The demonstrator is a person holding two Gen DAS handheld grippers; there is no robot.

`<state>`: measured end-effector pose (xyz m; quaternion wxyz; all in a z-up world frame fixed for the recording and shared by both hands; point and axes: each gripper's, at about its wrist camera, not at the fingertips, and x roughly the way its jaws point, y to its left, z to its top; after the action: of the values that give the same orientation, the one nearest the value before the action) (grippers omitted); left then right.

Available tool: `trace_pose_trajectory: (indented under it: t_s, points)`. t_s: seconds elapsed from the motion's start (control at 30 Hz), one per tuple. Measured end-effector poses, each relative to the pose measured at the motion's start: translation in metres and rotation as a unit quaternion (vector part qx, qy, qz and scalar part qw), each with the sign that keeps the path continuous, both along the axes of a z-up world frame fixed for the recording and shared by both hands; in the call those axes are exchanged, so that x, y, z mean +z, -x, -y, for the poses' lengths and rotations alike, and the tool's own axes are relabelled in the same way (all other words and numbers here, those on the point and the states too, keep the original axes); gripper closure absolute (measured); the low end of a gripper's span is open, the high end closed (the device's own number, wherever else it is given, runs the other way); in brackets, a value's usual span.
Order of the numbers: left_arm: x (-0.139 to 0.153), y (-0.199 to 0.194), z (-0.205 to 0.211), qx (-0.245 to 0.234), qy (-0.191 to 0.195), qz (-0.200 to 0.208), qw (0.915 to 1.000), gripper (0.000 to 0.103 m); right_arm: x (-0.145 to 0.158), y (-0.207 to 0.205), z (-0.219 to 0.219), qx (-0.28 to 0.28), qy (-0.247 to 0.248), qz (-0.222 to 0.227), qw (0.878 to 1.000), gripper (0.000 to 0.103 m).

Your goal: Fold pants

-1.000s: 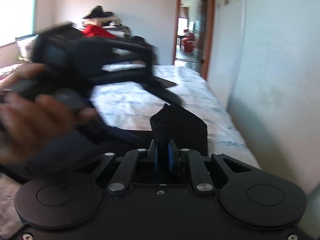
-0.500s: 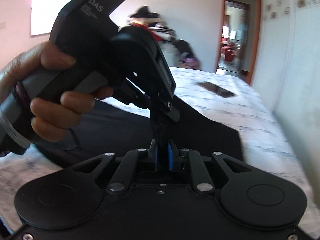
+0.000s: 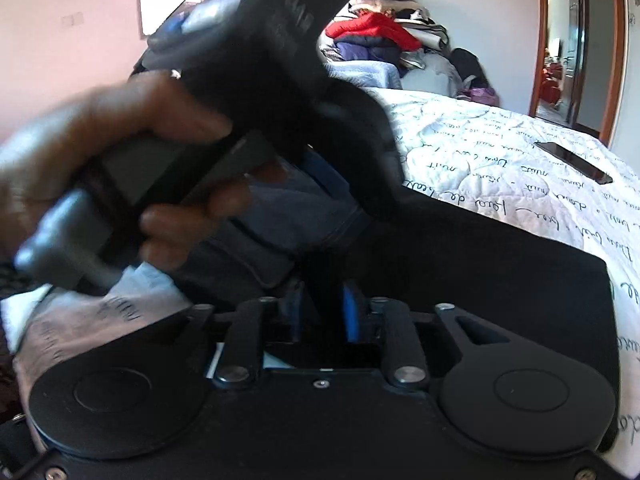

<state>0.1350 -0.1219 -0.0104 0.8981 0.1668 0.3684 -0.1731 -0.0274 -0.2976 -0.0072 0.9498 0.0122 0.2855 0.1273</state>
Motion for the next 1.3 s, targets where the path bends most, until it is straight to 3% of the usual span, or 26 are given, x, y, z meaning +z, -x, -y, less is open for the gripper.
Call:
trace_pose_trajectory:
  t_s: [0.1,0.17,0.27,0.37,0.47,0.53,0.63,0.73,0.8,0.87,0.97,1.07,1.2,1.3]
  points:
    - [0.012,0.008,-0.002,-0.009,0.002,0.021,0.9997,0.048,0.027,0.024,0.048,-0.048,-0.02,0.023,0.998,0.081]
    - [0.014,0.014,0.003,-0.041,0.023,-0.001,0.9989,0.043,0.04,0.024,0.081,-0.084,0.022,0.03,0.996,0.081]
    - [0.004,0.024,0.022,-0.069,0.032,-0.028,0.9967,0.041,0.03,-0.011,0.107,-0.085,0.117,-0.028,0.989,0.081]
    - [-0.018,0.03,0.044,-0.078,-0.003,-0.02,0.9968,0.041,0.006,-0.05,0.126,-0.07,0.115,-0.073,0.988,0.081]
    - [-0.035,0.028,0.053,-0.065,-0.028,-0.008,0.9975,0.036,-0.008,-0.085,0.125,-0.091,0.09,-0.081,0.988,0.082]
    - [-0.026,0.035,0.047,-0.066,-0.03,-0.003,0.9974,0.039,-0.004,-0.075,0.122,-0.113,0.069,-0.069,0.989,0.081]
    - [-0.013,0.054,0.035,-0.086,-0.018,0.004,0.9961,0.036,0.01,-0.039,0.113,-0.114,0.075,-0.037,0.99,0.081]
    - [-0.025,0.066,0.023,-0.089,-0.031,-0.001,0.9956,0.034,0.002,-0.009,0.107,-0.089,0.077,-0.059,0.991,0.081]
    - [-0.036,0.073,0.018,-0.087,-0.036,0.013,0.9955,0.03,-0.018,-0.001,0.102,-0.08,0.113,-0.091,0.986,0.081]
    - [-0.03,0.08,0.015,-0.082,-0.04,0.023,0.9956,0.031,-0.019,0.015,0.099,-0.094,0.134,-0.082,0.983,0.081]
    - [-0.02,0.086,0.01,-0.08,-0.028,0.029,0.996,0.029,0.002,0.037,0.101,-0.129,0.105,-0.052,0.985,0.081]
    - [-0.03,0.083,0.015,-0.075,-0.048,0.027,0.9956,0.027,0.001,0.036,0.095,-0.117,0.077,-0.046,0.989,0.078]
    - [-0.03,0.087,0.016,-0.066,-0.048,0.038,0.9959,0.025,-0.015,0.028,0.081,-0.109,0.12,-0.072,0.984,0.078]
    - [-0.031,0.089,0.015,-0.051,-0.048,0.042,0.9967,0.02,-0.001,0.03,0.081,-0.137,0.084,-0.047,0.986,0.077]
